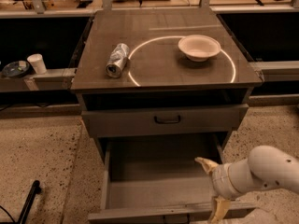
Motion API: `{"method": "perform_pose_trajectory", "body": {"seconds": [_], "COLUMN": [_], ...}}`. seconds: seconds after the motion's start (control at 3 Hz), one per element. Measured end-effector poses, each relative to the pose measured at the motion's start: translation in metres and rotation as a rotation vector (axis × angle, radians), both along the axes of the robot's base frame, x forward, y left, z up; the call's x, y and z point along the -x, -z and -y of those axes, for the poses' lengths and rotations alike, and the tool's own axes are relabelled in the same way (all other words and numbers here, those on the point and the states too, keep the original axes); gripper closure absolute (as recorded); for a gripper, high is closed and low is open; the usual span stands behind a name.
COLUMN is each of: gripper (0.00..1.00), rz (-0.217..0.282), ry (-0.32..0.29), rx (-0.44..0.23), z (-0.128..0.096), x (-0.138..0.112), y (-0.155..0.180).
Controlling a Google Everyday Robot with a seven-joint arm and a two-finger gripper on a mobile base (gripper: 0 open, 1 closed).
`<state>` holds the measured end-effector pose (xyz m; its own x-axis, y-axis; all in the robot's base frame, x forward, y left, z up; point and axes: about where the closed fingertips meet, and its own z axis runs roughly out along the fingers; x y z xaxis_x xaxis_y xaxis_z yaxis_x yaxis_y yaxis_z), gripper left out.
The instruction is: Open middle drawer
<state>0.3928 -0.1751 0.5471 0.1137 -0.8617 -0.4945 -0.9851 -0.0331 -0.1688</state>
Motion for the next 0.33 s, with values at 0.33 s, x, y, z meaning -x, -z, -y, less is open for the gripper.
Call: {"method": "perform_pose_trajectory", "body": {"seconds": [0.33], "gripper": [0.00], "rz": [0.013], "ry": [-0.008], "rx": [-0.023], "z": [0.0038], "x": [0.0007], "y": [-0.0090]}}
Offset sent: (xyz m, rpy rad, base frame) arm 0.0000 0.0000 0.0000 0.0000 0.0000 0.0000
